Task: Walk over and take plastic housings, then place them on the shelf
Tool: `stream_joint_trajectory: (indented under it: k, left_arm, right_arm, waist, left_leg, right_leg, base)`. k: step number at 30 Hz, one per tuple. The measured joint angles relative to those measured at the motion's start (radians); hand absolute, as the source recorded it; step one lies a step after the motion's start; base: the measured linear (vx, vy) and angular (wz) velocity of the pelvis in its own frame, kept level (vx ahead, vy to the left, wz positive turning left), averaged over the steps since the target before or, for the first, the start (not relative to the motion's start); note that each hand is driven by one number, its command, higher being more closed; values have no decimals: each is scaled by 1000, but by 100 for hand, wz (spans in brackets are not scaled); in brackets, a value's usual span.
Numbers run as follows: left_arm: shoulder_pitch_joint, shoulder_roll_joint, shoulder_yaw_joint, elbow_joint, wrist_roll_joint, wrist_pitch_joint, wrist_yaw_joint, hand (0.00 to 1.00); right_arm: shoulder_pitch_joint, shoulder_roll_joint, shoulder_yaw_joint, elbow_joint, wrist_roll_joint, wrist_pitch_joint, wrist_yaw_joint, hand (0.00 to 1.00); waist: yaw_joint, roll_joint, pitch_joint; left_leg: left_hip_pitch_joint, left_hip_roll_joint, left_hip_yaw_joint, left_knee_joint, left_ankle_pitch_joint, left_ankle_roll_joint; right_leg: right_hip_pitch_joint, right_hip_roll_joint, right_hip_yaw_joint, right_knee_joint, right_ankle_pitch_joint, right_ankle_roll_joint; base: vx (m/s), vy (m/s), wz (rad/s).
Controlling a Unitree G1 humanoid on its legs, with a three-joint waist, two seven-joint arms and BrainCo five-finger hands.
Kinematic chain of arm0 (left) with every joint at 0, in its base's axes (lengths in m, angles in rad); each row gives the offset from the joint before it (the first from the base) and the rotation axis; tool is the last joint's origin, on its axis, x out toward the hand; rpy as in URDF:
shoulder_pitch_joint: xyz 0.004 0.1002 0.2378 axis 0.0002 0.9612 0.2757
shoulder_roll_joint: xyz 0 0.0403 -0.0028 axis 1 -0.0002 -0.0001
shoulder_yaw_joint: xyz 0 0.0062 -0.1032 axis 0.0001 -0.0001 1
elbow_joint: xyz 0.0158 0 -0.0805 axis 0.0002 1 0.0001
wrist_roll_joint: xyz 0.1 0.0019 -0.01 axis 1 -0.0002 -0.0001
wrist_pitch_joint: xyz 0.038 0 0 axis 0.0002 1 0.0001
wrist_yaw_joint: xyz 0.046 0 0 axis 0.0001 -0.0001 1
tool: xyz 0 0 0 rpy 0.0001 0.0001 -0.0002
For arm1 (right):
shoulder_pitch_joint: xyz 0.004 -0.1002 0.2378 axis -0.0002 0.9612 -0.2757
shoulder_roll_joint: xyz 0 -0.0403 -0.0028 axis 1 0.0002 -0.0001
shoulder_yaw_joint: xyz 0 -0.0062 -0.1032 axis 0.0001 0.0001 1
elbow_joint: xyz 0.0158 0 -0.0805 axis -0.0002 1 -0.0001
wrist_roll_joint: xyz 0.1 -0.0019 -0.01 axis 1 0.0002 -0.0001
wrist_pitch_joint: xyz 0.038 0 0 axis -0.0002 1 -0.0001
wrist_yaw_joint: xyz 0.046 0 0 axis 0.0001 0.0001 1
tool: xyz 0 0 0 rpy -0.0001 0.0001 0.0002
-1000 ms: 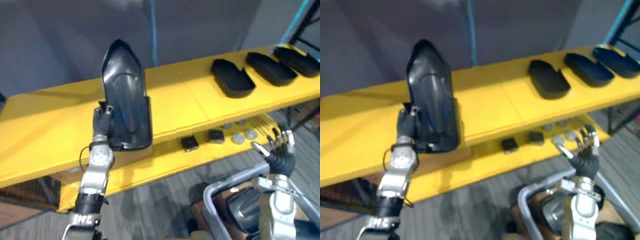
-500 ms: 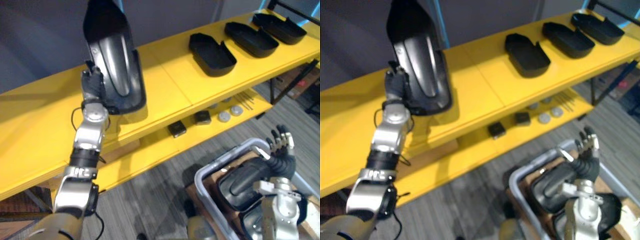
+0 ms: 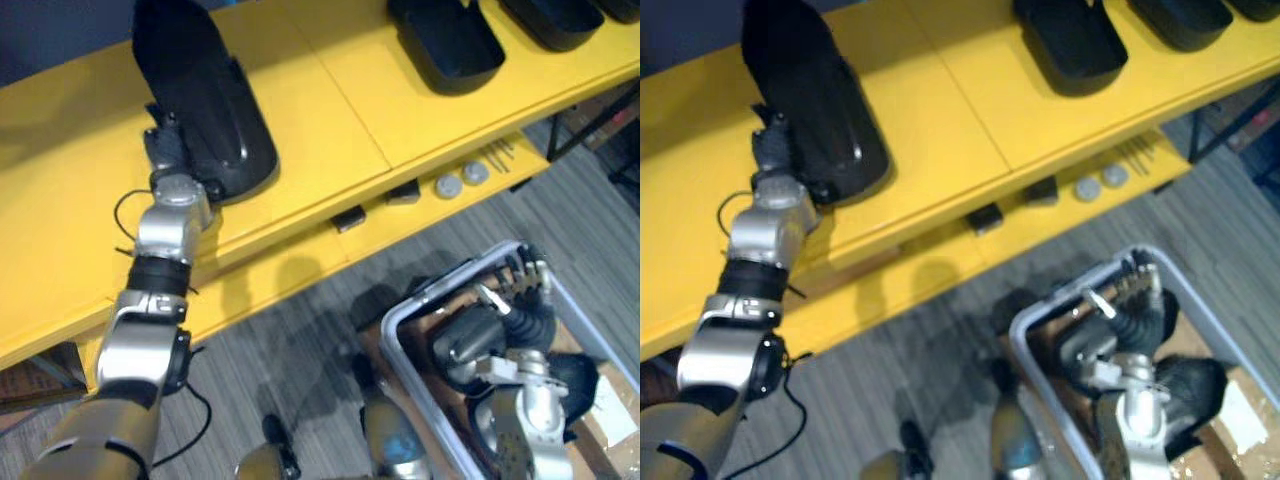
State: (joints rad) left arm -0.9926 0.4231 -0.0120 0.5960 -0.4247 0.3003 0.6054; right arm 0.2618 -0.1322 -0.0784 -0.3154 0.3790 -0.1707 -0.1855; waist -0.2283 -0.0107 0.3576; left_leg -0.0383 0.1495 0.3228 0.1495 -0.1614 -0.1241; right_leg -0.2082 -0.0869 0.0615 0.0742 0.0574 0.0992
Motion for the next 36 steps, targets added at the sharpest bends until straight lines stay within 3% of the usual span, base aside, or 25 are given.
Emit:
stream_joint_trajectory:
  k: [5, 7, 8, 15, 28, 36]
  left_arm:
    - [0, -17, -11, -23, 2, -86, 70, 100]
    - [-1, -20, -12, -30, 2, -96, 88, 100]
    - [-1, -21, -13, -30, 3, -102, 95, 0]
    - [-15, -20, -48, -30, 13, -89, 96, 0]
    - [-33, 6, -92, -25, 171, -9, 46, 0]
    - [-60, 49, -130, -16, 207, 8, 84, 0]
  right_arm:
    - [2, 12, 53, -1, 2, 0, -50, 0]
    - [5, 12, 63, -1, 4, 0, -61, 0]
    - [7, 13, 70, -1, 13, -1, -64, 0]
    - [17, 12, 71, 0, 24, -23, -74, 0]
    - [50, -1, 93, 0, 61, -29, -52, 0]
    - [73, -29, 113, 2, 80, -62, -30, 0]
  waist:
    - [0, -10, 49]
    - [1, -10, 52]
    - [1, -10, 53]
    - [22, -10, 54]
    - [19, -11, 54]
    - [7, -7, 57]
  left_leg:
    - [-4, 4, 0, 11, -15, 1]
    - [-19, 6, 0, 32, -24, 3]
    - [-20, 5, 3, 34, -24, 3]
    - [-18, 2, 16, 37, -24, 4]
    - [-16, -5, 15, 37, -24, 4]
    - [-16, -5, 14, 36, -22, 5]
  right_leg:
    - [-2, 9, 0, 11, -3, -3]
    - [-11, 10, 1, 14, -2, 0]
    - [-17, 9, 7, 22, -2, 0]
    - [-35, 9, 21, 34, -1, 1]
    - [-34, 2, 21, 37, 0, 2]
    - [-35, 1, 20, 37, 0, 2]
  base:
    - [-63, -18, 1]
    - [-53, -13, -3]
    - [-24, 7, -8]
    - [-7, 5, -6]
    - [0, 0, 0]
    - [0, 0, 0]
